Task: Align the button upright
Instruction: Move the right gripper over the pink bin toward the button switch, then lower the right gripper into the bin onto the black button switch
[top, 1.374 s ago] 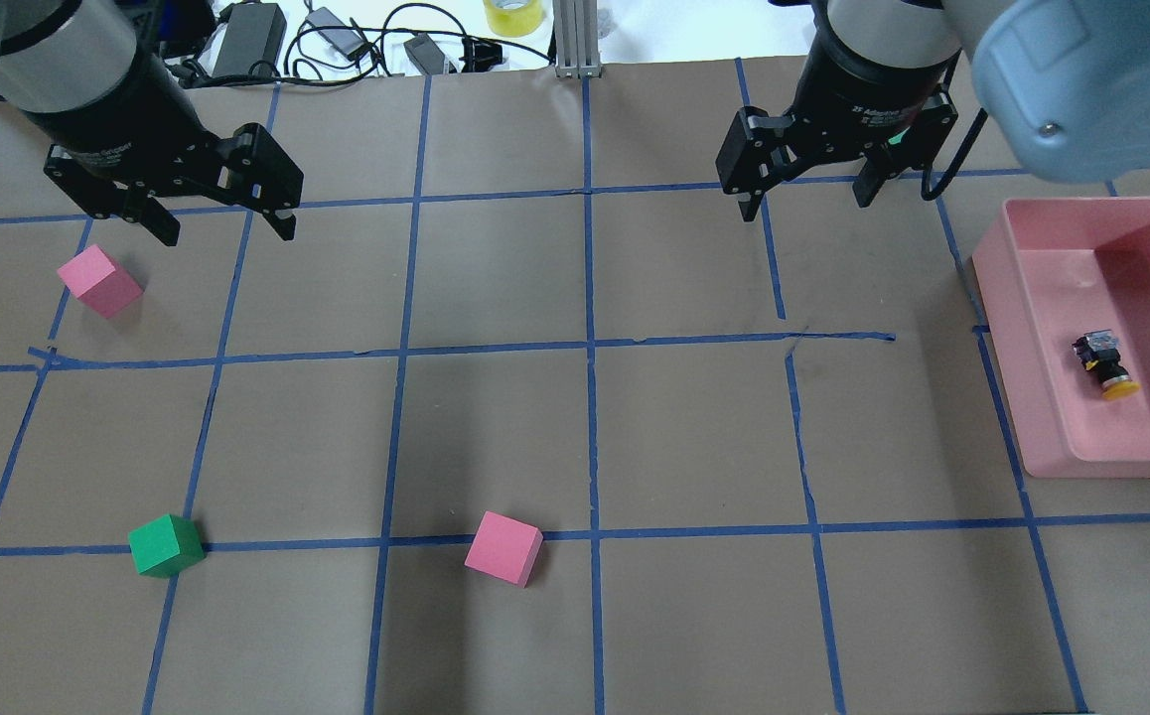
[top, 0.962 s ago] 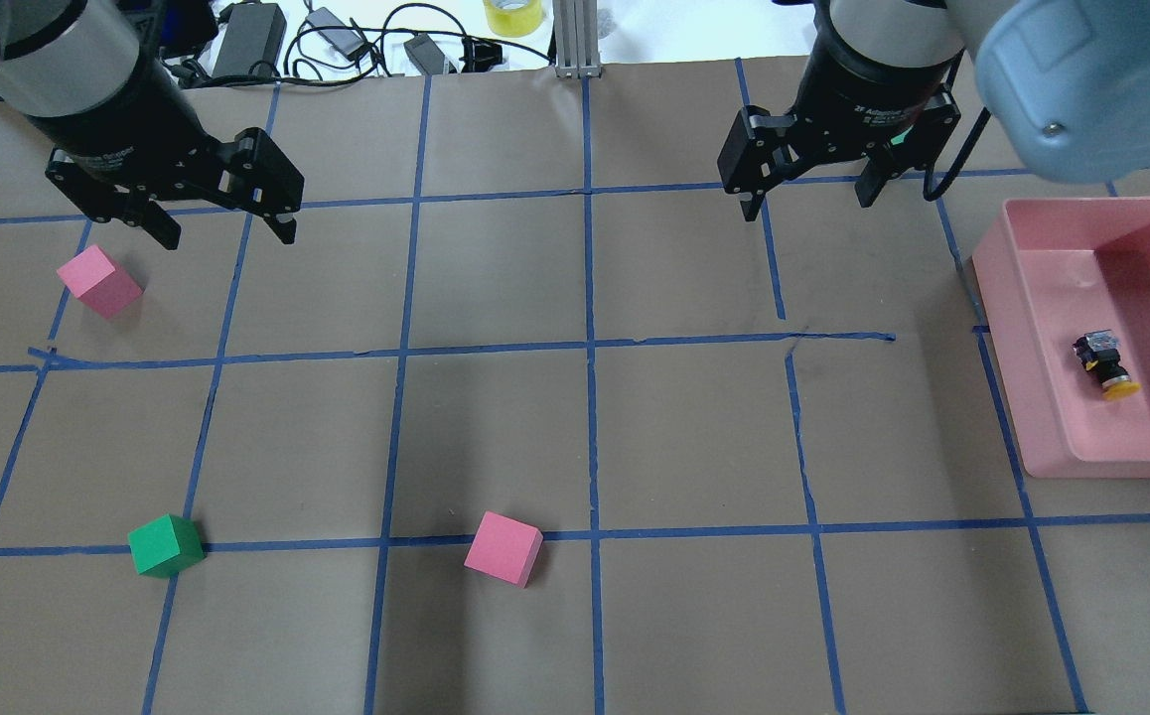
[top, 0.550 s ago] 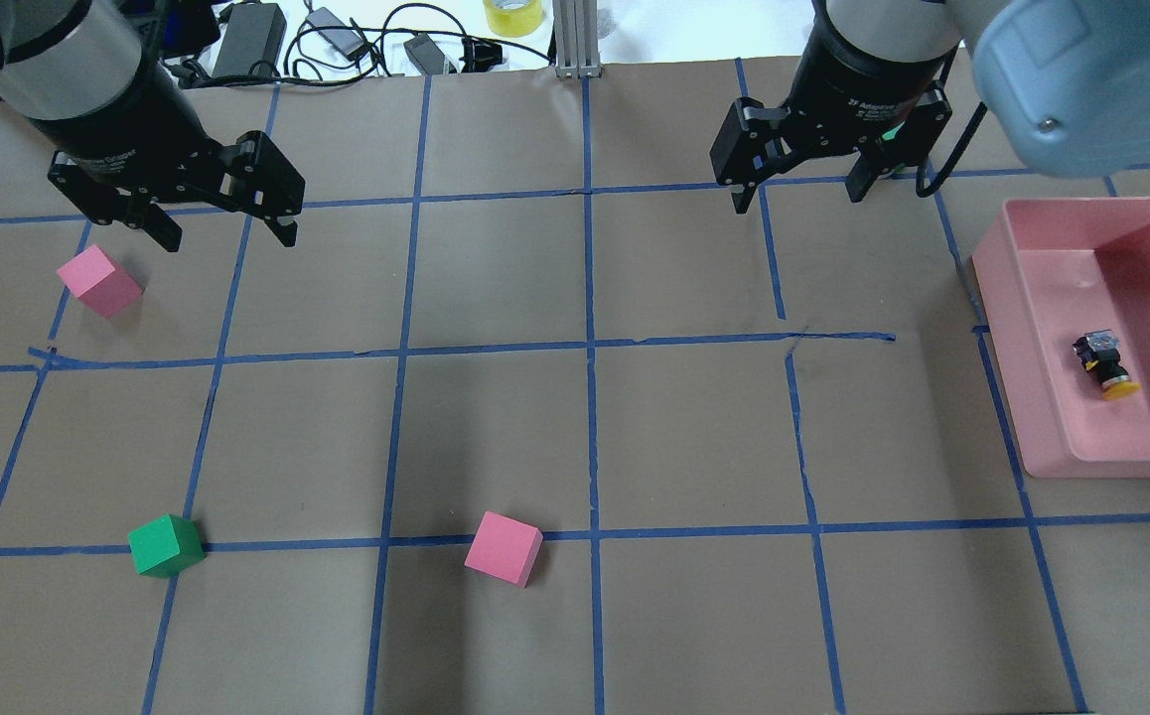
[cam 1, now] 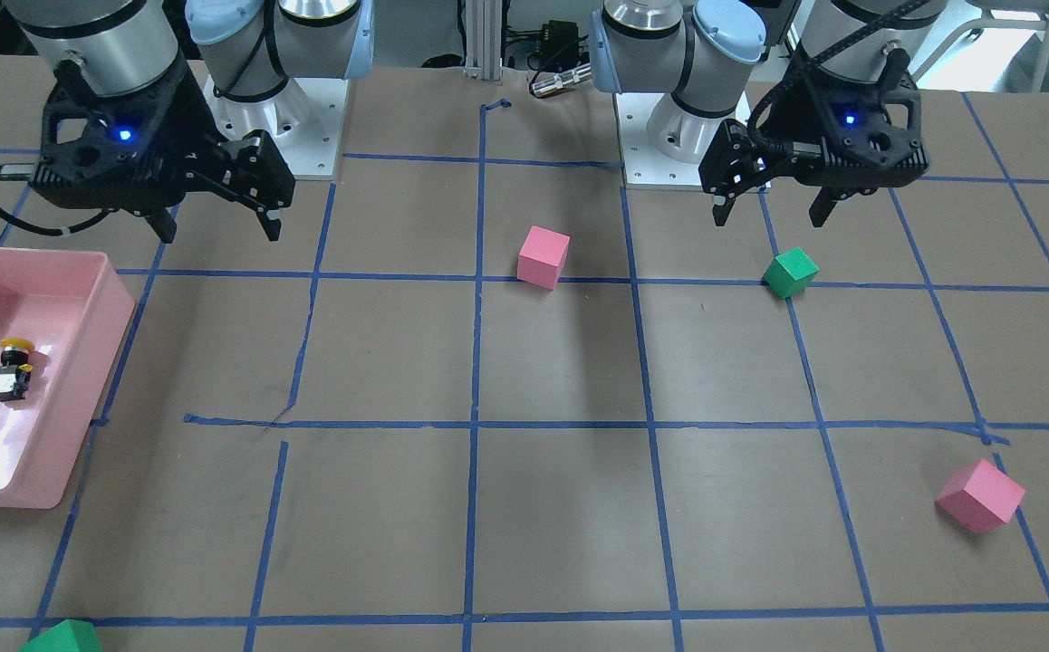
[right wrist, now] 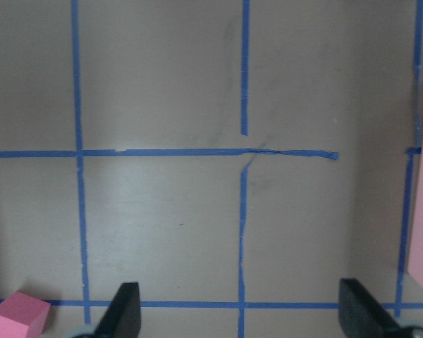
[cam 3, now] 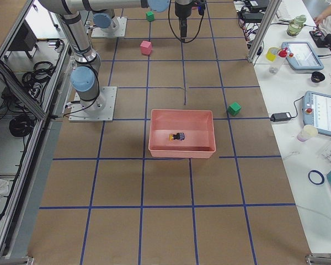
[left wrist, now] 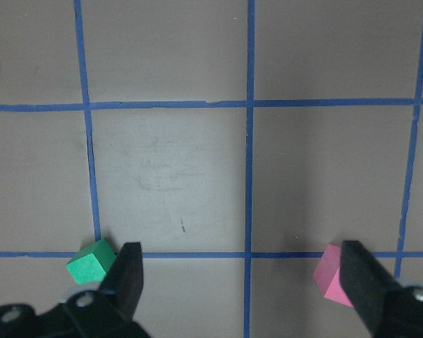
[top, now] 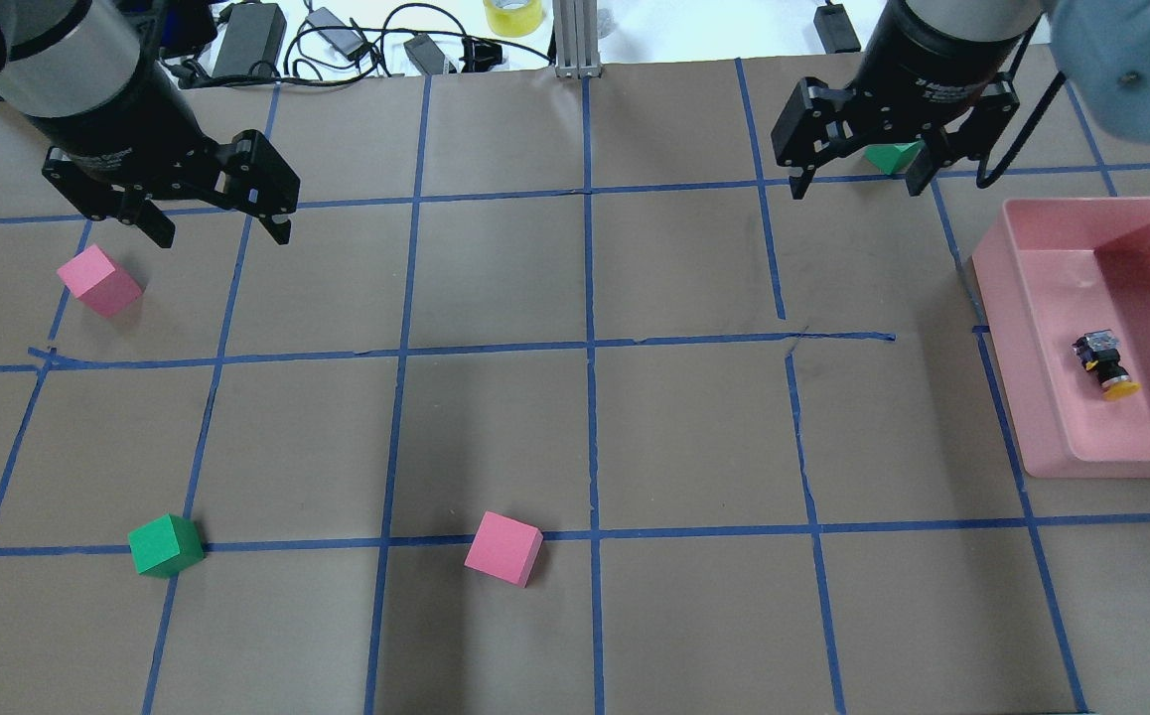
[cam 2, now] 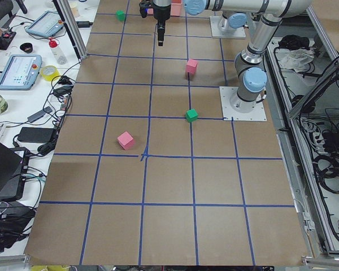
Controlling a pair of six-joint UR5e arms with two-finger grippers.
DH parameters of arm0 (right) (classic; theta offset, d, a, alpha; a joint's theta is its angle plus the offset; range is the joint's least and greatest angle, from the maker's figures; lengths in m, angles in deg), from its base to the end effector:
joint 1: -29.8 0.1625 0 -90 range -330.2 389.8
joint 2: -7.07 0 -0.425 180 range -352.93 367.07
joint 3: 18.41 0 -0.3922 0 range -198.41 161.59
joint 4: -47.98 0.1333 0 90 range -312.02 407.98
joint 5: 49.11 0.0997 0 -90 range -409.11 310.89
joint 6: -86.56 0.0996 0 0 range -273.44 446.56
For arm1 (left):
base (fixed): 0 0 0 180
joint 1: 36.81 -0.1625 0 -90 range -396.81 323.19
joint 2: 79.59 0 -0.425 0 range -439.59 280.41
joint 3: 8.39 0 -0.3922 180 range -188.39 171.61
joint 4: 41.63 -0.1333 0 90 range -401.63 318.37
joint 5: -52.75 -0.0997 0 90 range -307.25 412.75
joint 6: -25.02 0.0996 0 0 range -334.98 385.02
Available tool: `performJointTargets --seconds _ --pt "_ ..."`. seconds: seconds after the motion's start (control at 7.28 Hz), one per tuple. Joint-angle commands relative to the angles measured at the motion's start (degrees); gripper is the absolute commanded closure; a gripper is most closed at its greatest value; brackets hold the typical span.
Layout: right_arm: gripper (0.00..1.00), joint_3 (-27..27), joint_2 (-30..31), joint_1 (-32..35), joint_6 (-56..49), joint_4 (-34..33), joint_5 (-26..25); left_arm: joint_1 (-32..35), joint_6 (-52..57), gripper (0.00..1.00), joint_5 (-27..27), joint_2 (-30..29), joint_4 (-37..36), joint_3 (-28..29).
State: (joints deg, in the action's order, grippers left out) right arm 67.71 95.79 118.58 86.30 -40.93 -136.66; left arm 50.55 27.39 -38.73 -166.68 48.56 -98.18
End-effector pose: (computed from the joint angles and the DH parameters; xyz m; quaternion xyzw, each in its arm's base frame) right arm 0.1268 -0.5064 0.5083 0.0081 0.9997 -0.0134 0.0212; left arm -0.1087 -0.4802 0.5140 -0.0027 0.9996 -0.0250 0.0140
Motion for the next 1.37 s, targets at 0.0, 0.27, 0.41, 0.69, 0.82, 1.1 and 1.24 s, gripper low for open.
performJointTargets --seconds 0.0,0.27,0.41,0.69,0.82,1.1,1.24 --pt "0.00 0.4 -0.3 -11.7 -3.5 3.6 0.1 0.0 0.0 0.00 -0.1 -0.3 -0.5 -0.3" --pt "0.00 2.4 -2.7 -19.9 -11.7 2.5 -0.9 0.0 -0.3 0.00 0.6 -0.5 -3.3 0.4" --pt "0.00 4.6 -4.3 -24.7 -14.2 2.3 -0.5 0.1 -0.4 0.00 0.1 0.0 -3.1 -0.1" --pt "0.00 11.4 -8.2 -31.6 -22.6 -15.4 -1.8 -0.2 0.0 0.00 0.2 -1.4 -3.3 -1.3" --pt "0.00 15.2 -10.0 -33.3 -23.3 -21.0 -3.4 -0.2 -0.1 0.00 0.0 -1.5 -3.3 -3.1" --pt "0.00 20.0 -12.1 -35.8 -26.7 -32.9 -5.4 -0.2 0.0 0.00 -0.1 -1.5 -3.3 -5.0" --pt "0.00 21.0 -13.1 -36.0 -27.2 -36.5 -5.4 -0.2 0.0 0.00 0.1 -1.5 -3.4 -4.5"
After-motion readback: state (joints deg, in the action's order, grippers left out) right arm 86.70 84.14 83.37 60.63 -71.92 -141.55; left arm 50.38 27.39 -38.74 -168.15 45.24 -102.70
